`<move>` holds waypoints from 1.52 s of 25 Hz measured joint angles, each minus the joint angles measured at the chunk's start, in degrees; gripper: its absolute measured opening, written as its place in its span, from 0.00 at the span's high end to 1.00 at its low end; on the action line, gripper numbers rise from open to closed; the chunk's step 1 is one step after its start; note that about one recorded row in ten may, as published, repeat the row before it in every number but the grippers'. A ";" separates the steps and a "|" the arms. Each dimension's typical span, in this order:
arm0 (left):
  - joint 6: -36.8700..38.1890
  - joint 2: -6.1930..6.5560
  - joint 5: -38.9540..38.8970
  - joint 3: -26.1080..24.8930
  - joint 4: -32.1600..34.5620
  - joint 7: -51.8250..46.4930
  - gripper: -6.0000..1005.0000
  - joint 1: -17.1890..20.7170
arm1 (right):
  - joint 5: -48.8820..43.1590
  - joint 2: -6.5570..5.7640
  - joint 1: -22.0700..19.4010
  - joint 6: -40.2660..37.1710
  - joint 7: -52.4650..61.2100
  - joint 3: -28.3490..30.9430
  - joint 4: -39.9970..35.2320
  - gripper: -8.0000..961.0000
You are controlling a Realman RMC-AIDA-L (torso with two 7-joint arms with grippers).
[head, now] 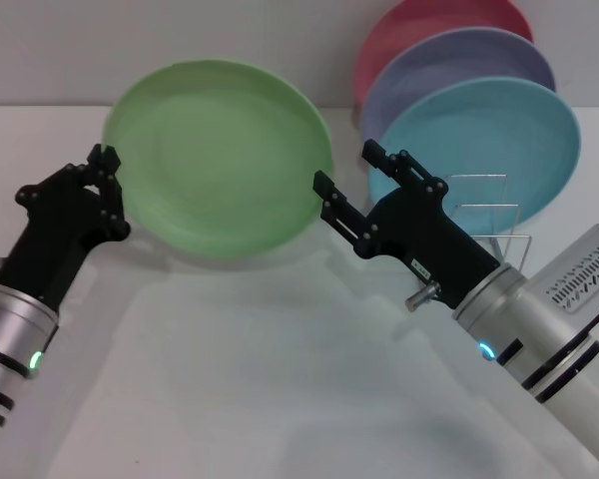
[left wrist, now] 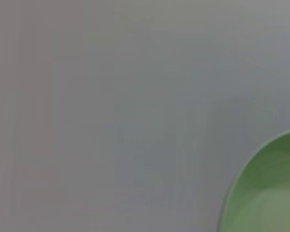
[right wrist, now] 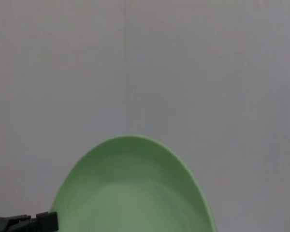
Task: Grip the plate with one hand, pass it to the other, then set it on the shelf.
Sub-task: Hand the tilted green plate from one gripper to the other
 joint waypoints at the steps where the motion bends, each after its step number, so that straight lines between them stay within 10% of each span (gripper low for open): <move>1: -0.91 0.00 -3.22 2.46 1.84 3.28 0.96 0.69 | 0.11 0.00 0.05 0.10 0.00 0.01 0.01 0.29; 38: -1.74 0.01 -42.86 24.40 20.41 39.66 0.96 6.23 | 0.09 -0.29 3.77 8.03 -0.01 2.05 -0.84 0.29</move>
